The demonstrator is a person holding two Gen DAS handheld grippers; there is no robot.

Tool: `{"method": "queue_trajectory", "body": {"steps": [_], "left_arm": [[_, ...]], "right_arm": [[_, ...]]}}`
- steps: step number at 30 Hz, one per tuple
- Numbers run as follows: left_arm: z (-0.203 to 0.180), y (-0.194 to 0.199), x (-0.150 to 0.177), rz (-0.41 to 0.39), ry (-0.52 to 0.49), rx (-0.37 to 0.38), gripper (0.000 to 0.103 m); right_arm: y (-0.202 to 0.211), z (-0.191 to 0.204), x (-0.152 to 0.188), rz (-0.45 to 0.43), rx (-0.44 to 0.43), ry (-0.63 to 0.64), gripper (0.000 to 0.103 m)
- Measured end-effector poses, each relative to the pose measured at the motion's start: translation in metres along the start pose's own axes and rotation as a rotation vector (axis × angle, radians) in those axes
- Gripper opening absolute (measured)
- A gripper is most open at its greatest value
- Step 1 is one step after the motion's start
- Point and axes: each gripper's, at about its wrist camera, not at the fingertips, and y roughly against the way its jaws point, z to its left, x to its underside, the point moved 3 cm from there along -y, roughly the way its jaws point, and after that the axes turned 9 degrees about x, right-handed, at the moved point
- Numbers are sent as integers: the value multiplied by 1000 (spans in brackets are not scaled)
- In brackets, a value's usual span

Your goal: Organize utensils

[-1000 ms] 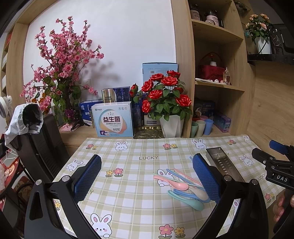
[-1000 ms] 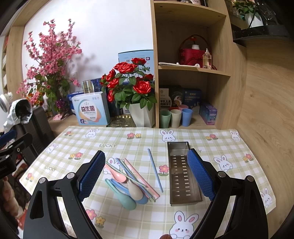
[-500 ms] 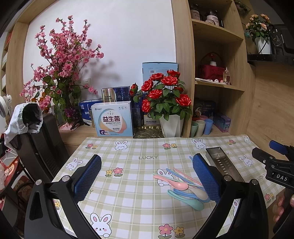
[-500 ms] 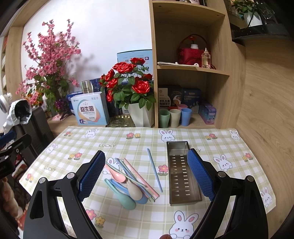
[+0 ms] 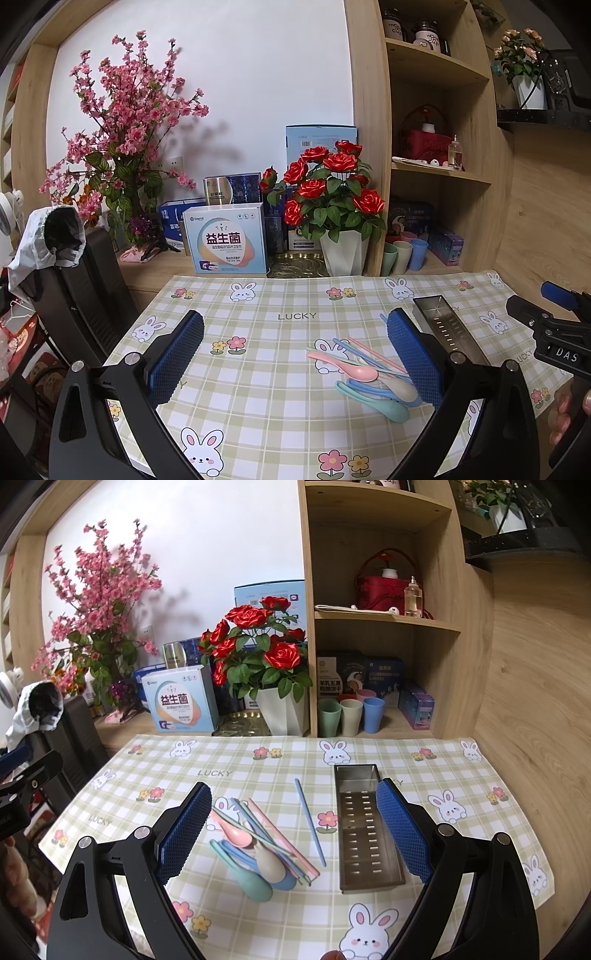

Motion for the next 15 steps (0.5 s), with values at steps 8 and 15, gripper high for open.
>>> {"method": "queue_trajectory", "body": {"steps": [8, 15], "left_arm": [[-3, -2, 1, 6, -3, 3, 97], [-5, -4, 2, 28, 8, 37, 97]], "right_arm": [[0, 0, 0, 1, 1, 0, 88], [-1, -1, 0, 4, -2, -5, 88]]}}
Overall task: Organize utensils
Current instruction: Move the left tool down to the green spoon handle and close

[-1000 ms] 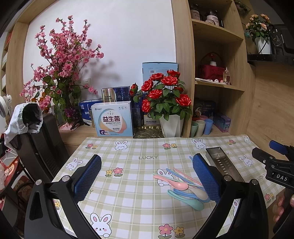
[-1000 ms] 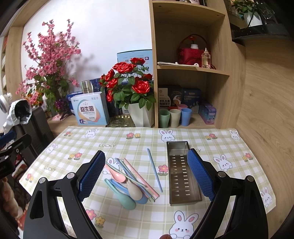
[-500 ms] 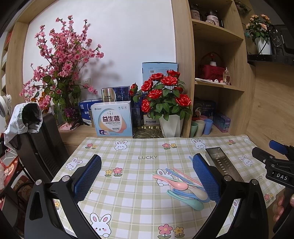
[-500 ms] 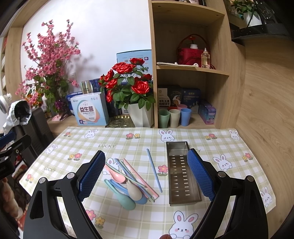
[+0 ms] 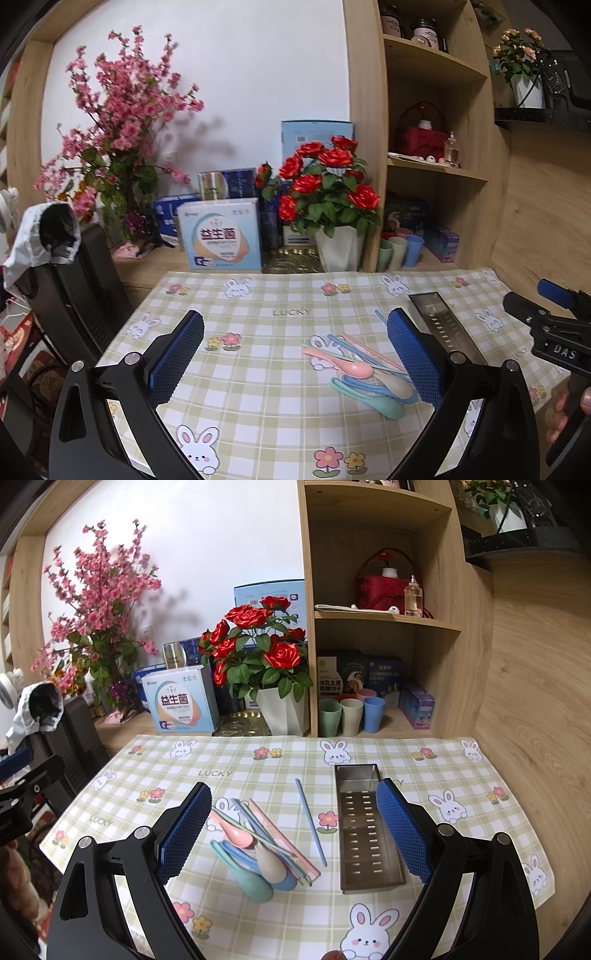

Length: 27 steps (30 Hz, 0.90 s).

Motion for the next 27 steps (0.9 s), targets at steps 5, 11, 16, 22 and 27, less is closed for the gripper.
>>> {"method": "queue_trajectory", "body": {"steps": [5, 11, 16, 22, 27], "left_arm": [[-1, -9, 6, 33, -8, -6, 97], [6, -29, 20, 84, 27, 18, 97], [16, -55, 36, 162, 95, 33, 97], [24, -84, 59, 240, 140, 45, 89], [27, -105, 74, 296, 146, 36, 82]], "right_arm": [[-8, -1, 1, 25, -12, -12, 88], [-30, -2, 10, 65, -21, -11, 88], [-58, -7, 23, 116, -41, -20, 88], [-89, -12, 40, 164, -13, -14, 88], [-110, -16, 55, 204, -35, -21, 87]]}}
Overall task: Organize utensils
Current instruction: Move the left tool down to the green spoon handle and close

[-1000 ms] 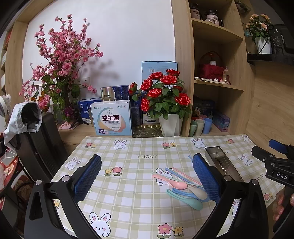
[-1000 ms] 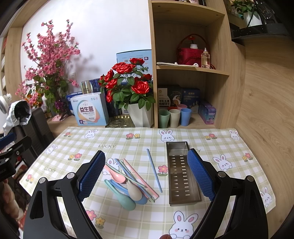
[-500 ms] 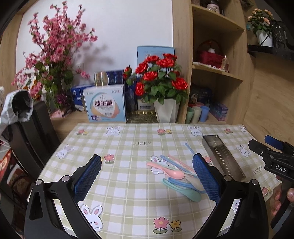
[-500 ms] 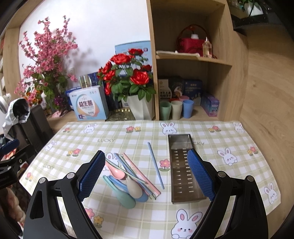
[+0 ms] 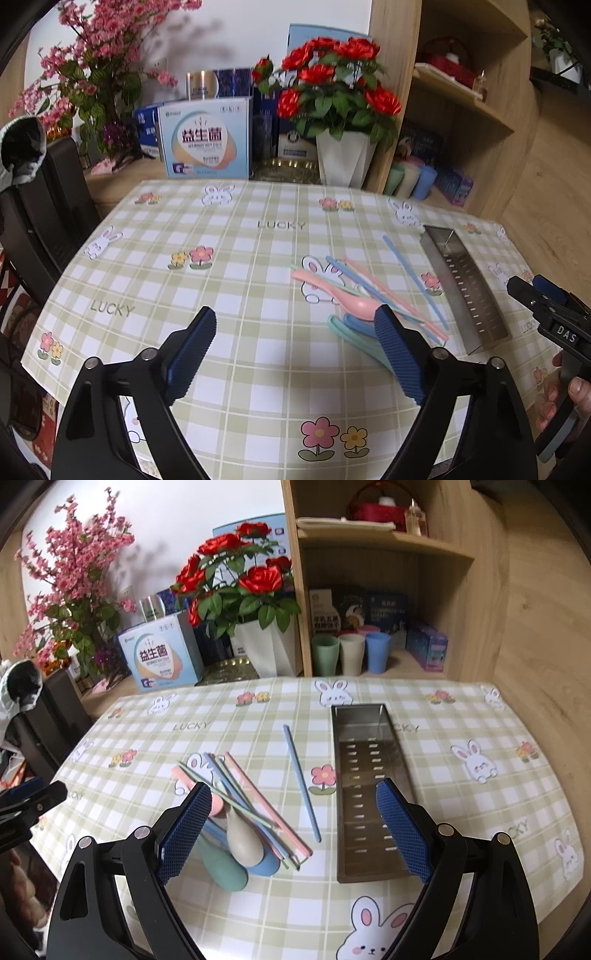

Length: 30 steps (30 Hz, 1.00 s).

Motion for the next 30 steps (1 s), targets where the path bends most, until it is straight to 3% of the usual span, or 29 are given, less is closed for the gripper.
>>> {"method": "queue_trajectory", "body": {"steps": [9, 24, 30], "left_arm": [[7, -30, 6, 56, 19, -15, 73], [-33, -101, 26, 179, -57, 1, 72], [-42, -122, 28, 242, 4, 54, 72]], "right_arm": [[-32, -3, 14, 67, -47, 4, 87], [-56, -14, 28, 115, -68, -33, 87], [-64, -26, 30, 127, -73, -69, 87]]}}
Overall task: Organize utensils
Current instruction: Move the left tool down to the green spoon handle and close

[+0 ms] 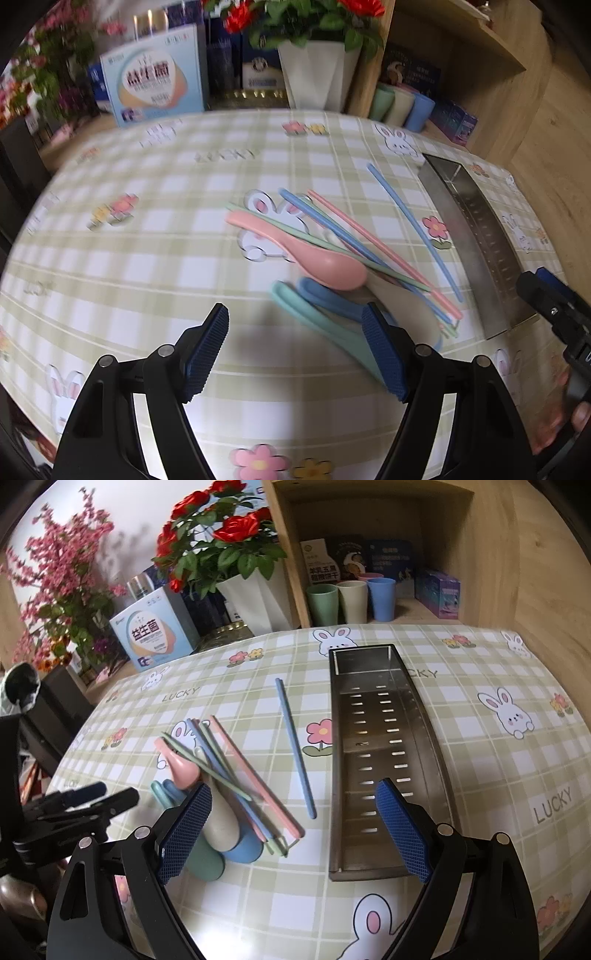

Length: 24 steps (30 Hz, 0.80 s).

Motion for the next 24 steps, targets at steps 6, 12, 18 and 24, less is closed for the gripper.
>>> {"method": "queue_trajectory", "body": {"steps": [6, 12, 18, 24], "left_arm": [[-14, -31, 2, 52, -57, -63, 72], [-15, -52, 2, 104, -55, -109, 72], [-16, -50, 17, 155, -77, -89, 73], [-10, -47, 27, 205, -54, -71, 72]], "right_arm": [[-3, -3, 1, 4, -18, -10, 87], [-4, -12, 0, 1, -10, -38, 87], [-2, -18, -1, -5, -6, -55, 87], [2, -13, 0, -8, -14, -45, 87]]}}
